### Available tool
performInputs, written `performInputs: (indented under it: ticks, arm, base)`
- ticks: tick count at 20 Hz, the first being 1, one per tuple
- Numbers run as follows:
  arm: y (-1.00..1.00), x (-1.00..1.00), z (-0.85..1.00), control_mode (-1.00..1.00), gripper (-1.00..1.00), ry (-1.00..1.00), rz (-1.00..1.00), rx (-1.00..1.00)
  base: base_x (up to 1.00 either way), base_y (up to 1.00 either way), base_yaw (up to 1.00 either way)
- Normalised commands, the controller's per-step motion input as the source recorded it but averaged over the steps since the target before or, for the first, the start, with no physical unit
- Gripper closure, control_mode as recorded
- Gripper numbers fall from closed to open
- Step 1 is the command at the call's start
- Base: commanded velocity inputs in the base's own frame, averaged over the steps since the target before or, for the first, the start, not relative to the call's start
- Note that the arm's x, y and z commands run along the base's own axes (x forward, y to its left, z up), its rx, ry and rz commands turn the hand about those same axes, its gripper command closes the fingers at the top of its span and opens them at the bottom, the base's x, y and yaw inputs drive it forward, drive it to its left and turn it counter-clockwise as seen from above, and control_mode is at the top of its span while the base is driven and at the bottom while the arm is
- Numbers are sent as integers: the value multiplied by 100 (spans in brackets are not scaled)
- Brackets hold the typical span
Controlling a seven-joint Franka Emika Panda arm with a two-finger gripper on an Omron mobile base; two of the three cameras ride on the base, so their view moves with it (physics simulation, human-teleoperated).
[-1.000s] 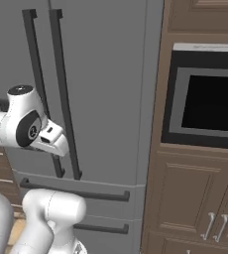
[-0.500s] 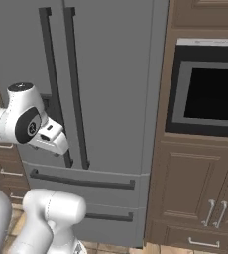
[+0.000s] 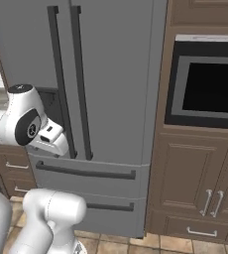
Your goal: Gather the broccoli and onion from the fridge and place them on a tray on the dining counter. Then gather the chicken drumsticks from the fridge and place them on the other tray.
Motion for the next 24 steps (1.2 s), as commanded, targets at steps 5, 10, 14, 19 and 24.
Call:
performInputs:
  ticks: [5, 10, 14, 19, 24]
  arm:
    - [0, 0, 0, 100, -100, 0, 0, 0]
    - [0, 0, 0, 100, -100, 0, 0, 0]
    - [0, 0, 0, 100, -100, 0, 0, 0]
    - [-8, 18, 0, -100, -100, -5, 3, 0]
    - [-61, 80, 1, -100, -100, -29, 22, 0]
  base:
    - [-11, -6, 0]
    - [-43, 0, 0]
    - [-14, 0, 0]
    - [0, 0, 0]
    - [0, 0, 0]
